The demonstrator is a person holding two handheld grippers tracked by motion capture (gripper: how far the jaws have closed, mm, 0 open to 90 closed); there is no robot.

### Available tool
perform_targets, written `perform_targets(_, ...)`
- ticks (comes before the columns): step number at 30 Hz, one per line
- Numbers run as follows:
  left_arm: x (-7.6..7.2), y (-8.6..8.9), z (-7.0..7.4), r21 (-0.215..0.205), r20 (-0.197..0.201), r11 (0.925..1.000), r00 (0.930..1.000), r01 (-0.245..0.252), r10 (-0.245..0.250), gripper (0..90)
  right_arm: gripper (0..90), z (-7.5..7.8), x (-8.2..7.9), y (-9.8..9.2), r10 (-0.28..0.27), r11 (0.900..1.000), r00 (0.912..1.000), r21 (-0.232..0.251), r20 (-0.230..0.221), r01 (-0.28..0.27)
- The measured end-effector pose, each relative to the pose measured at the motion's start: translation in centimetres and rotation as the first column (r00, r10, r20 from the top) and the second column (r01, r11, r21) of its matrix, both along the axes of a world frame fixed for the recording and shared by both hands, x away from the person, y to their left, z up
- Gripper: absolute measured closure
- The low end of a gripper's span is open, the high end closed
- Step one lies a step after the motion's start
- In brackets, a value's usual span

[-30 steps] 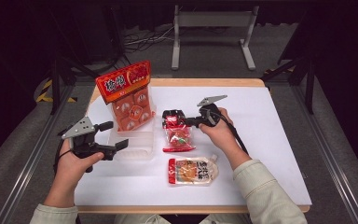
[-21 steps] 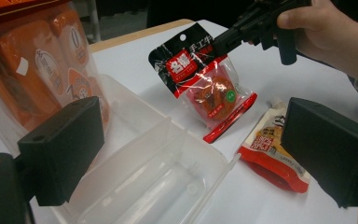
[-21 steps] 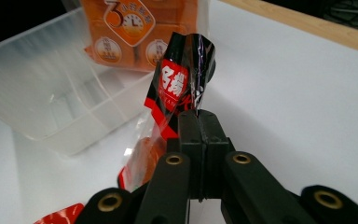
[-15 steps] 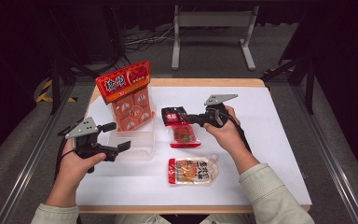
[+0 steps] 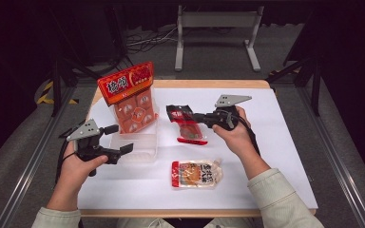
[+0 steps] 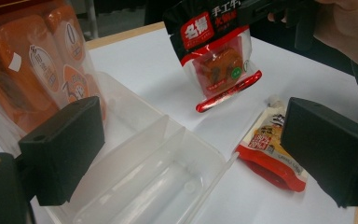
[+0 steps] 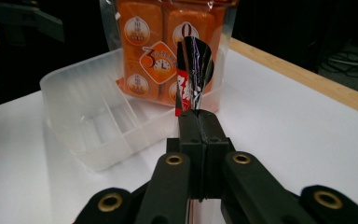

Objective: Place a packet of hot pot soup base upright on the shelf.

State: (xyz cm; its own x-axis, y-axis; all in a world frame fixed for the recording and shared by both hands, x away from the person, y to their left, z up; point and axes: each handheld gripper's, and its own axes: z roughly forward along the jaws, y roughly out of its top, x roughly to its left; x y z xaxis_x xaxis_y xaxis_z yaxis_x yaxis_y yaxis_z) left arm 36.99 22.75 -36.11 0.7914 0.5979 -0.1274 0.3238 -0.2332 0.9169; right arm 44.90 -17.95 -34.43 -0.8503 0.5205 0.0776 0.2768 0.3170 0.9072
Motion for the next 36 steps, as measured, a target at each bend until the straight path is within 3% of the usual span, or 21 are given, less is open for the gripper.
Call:
perform_targets(11, 0.0, 0.1, 0.1, -0.007, 0.0, 1.0, 1.0, -0.001, 0.001, 7.2, 90.0, 1.3, -0.8, -0.1, 0.044, 0.998, 0.9964, 0.051, 0.072, -0.048)
perform_targets(14, 0.0, 0.2, 0.0, 0.01, -0.002, 0.9999, 1.0, -0.007, 0.007, 7.3, 90.0, 1.5, -0.9, -0.1, 0.05, 0.997, 0.9955, 0.056, 0.081, -0.055)
perform_targets(20, 0.0, 0.7, 0.1, 0.004, -0.002, 0.9996, 0.9997, -0.026, 0.026, 7.1, 90.0, 1.8, -1.0, 0.0, 0.058, 0.996, 0.9932, 0.068, 0.101, -0.065)
perform_targets(25, 0.0, 1.3, 0.2, 0.02, -0.017, 0.9993, 0.9994, -0.03, 0.031, 4.5, 90.0, 2.2, -1.0, -0.1, 0.084, 0.991, 0.9846, 0.087, 0.154, -0.098)
perform_targets(29, 0.0, 1.6, 0.2, 0.005, -0.021, 0.9992, 0.999, -0.04, 0.04, 4.3, 90.0, 2.5, -1.0, -0.1, 0.097, 0.988, 0.9766, 0.1, 0.192, -0.117)
perform_targets(36, -0.2, 2.1, 0.4, 0.003, -0.015, 0.9985, 0.9984, -0.055, 0.055, 3.9, 90.0, 2.6, -0.8, 0.2, 0.103, 0.987, 0.975, 0.098, 0.197, -0.124)
